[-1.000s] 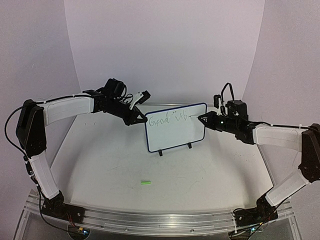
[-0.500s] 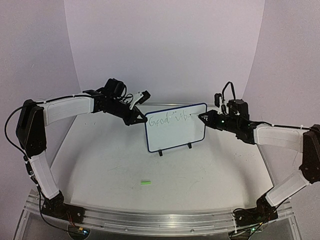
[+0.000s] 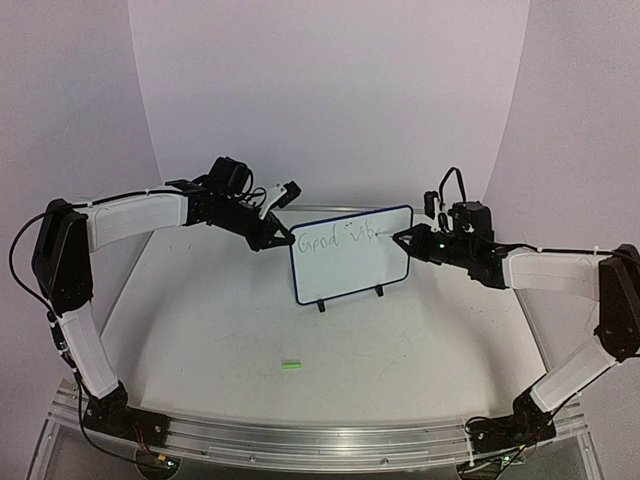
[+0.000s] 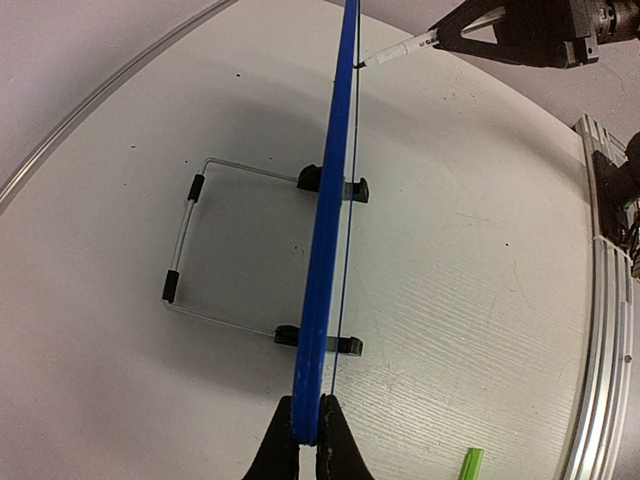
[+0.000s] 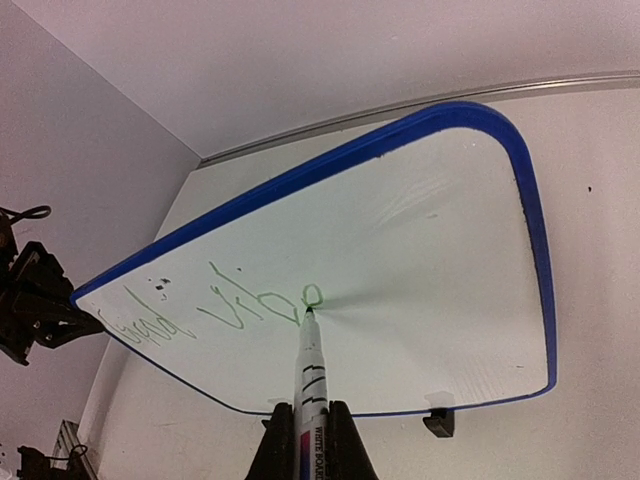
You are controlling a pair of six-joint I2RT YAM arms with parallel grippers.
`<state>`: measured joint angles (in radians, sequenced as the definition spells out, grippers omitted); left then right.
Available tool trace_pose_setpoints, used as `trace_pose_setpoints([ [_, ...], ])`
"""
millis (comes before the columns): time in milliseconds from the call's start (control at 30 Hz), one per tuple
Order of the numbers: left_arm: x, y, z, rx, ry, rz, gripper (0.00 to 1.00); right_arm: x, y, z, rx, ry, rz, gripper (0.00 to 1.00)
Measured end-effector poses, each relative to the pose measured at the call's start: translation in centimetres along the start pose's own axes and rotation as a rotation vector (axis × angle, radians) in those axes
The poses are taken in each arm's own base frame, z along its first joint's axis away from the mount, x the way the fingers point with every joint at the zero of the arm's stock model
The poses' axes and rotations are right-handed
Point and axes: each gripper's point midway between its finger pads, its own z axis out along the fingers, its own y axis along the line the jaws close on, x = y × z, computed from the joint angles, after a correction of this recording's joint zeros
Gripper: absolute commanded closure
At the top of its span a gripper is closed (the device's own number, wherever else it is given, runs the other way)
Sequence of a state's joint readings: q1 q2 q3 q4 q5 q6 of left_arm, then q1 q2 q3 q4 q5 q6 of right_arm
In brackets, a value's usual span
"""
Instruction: Write a sentence on the whiteboard
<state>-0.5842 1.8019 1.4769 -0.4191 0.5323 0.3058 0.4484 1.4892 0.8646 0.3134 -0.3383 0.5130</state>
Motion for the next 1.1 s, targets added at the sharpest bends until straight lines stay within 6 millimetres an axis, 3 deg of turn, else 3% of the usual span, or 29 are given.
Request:
trace_pose_setpoints([
  [800,0.0,0.0,0.0,0.000,0.000,-0.010,1.00,-0.4,-0.9,0.0,0.053,-0.027,0.020,1.00],
  [1100,0.0,0.0,0.0,-0.003,0.002,-0.010,1.00,-2.0,0.5,-2.2,0.026,-0.085,0.009,1.00],
])
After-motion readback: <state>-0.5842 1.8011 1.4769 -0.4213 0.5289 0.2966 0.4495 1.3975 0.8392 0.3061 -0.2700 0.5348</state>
